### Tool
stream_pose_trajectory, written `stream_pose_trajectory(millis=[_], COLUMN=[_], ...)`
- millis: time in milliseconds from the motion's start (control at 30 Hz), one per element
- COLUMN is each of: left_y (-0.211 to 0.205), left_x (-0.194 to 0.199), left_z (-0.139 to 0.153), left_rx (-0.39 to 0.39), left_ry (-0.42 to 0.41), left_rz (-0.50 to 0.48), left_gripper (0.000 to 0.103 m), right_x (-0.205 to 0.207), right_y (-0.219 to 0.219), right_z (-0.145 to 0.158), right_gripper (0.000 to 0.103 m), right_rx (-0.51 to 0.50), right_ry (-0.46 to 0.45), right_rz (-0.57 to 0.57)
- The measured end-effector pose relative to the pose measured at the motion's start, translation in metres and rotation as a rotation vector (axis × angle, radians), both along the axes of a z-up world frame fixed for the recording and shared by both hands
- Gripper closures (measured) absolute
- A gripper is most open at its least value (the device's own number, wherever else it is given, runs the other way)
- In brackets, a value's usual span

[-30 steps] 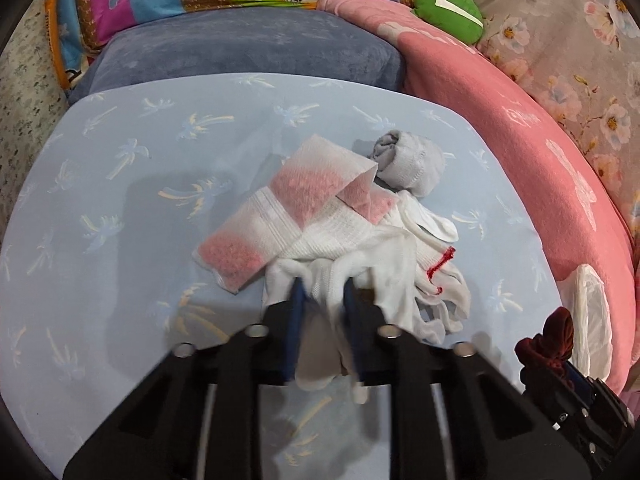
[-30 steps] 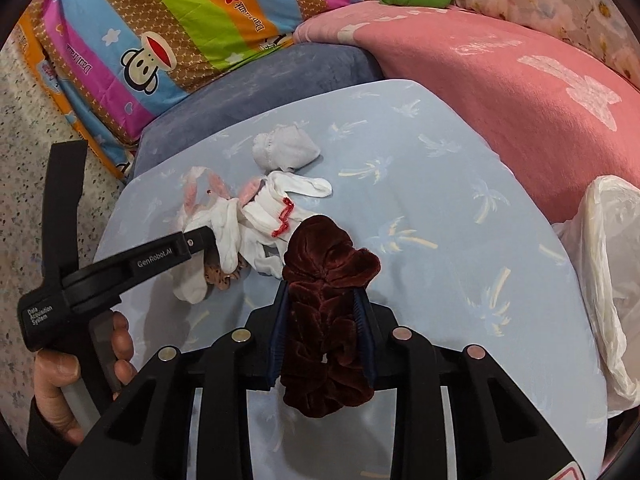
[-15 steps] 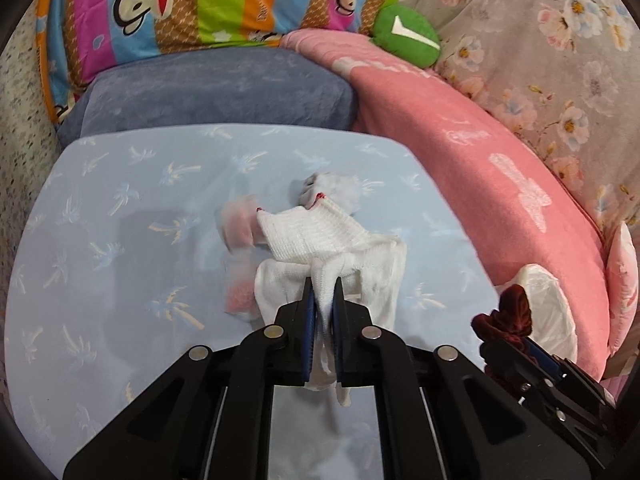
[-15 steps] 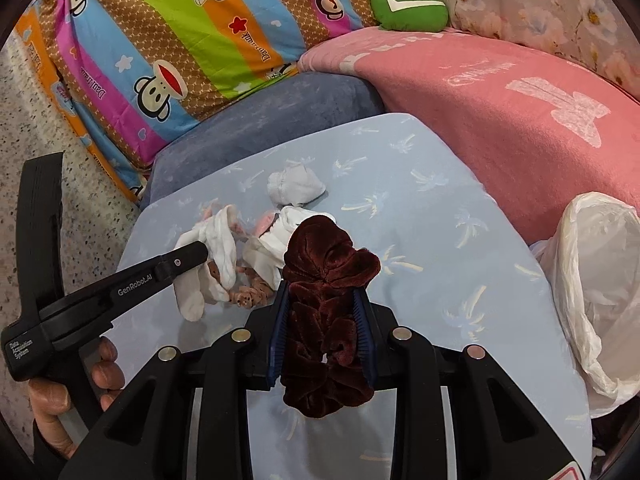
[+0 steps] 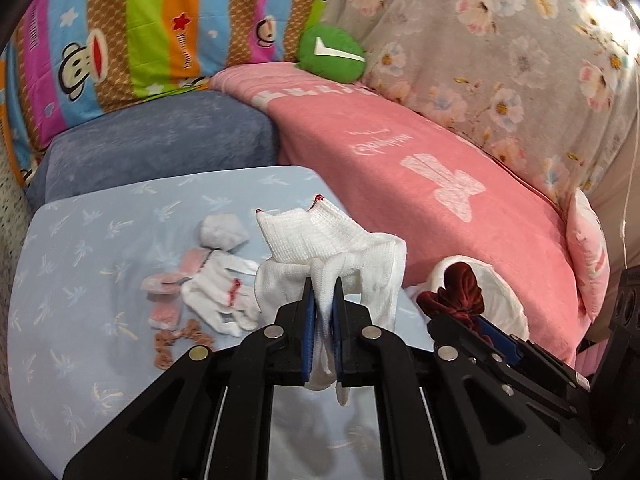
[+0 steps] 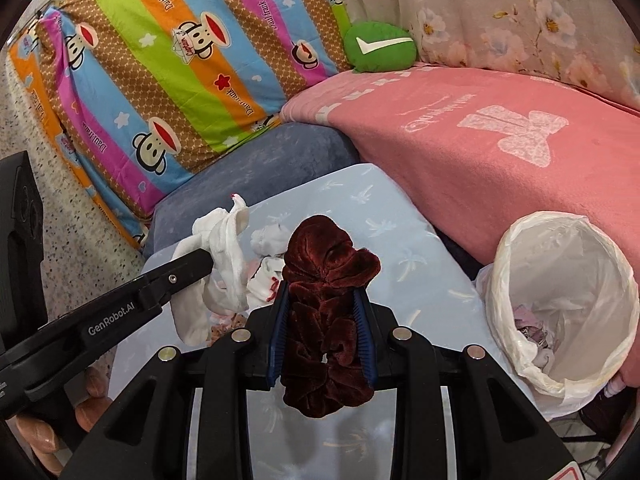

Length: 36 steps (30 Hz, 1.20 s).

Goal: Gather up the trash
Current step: 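Carry the white glove and dark red scrunchie with both grippers over the wastebasket, then open both grippers over the wastebasket, dropping the glove and scrunchie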

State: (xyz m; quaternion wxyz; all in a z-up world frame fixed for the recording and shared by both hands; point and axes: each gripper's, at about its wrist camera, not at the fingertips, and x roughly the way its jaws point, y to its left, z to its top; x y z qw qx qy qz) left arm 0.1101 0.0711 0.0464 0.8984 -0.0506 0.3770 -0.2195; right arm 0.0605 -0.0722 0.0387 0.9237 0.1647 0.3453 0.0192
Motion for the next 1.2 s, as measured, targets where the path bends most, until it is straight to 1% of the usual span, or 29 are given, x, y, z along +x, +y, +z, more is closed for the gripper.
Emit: stream_pose_trajectory(millis=[100, 233, 433, 600, 867, 933, 967, 1000, 1033, 1067, 1100, 1200], left_y=[-0.022, -0.053, -0.102, -0.137, -0.184, -0.192, -0.194, -0.196, -0.196, -0.196, -0.194, -0.191], left_x=[-0.006, -0.015, -0.028, -0.037, -0.044, -0.044, -0.044, -0.044, -0.043, -0.043, -0.043, -0.043], left_z=[0.003, 0.005, 0.007, 0.007, 0.003, 0.002, 0.002, 0.002, 0.003, 0.003, 0.005, 0.006], left_rx=[0.01, 0.016, 0.029, 0.039, 0.042, 0.038, 0.035, 0.036, 0.04, 0.04, 0.037, 0.037], left_ry=[-0.009, -0.014, -0.015, -0.007, 0.017, 0.026, 0.032, 0.035, 0.031, 0.024, 0.014, 0.003], left_rz=[-0.041, -0.104, -0.198, -0.271, -0.369, -0.385, -0.388, -0.384, -0.372, -0.359, -0.346, -0.33], left_gripper=[0.096, 0.096, 0.096, 0.095, 0.094, 0.093, 0.09, 0.078, 0.07, 0.057, 0.05, 0.05], right_x=[-0.009, -0.025, -0.044, -0.06, -0.074, -0.076, -0.076, -0.077, -0.078, -0.08, -0.08, -0.079], right_y=[-0.016, -0.047, -0.091, -0.132, -0.183, -0.194, -0.197, -0.201, -0.205, -0.208, -0.21, -0.214], right_z=[0.005, 0.011, 0.014, 0.01, 0.0, -0.004, -0.005, -0.005, -0.007, -0.007, -0.007, -0.008], right_gripper=[0.073, 0.073, 0.073, 0.072, 0.071, 0.068, 0.067, 0.065, 0.062, 0.061, 0.059, 0.057], right_rx=[0.006, 0.012, 0.026, 0.044, 0.066, 0.071, 0.074, 0.078, 0.079, 0.076, 0.073, 0.077], right_ry=[-0.011, -0.026, -0.037, -0.035, -0.024, -0.02, -0.019, -0.019, -0.018, -0.02, -0.022, -0.023], right_rz=[-0.029, -0.086, -0.17, -0.246, -0.335, -0.354, -0.36, -0.366, -0.374, -0.386, -0.392, -0.398])
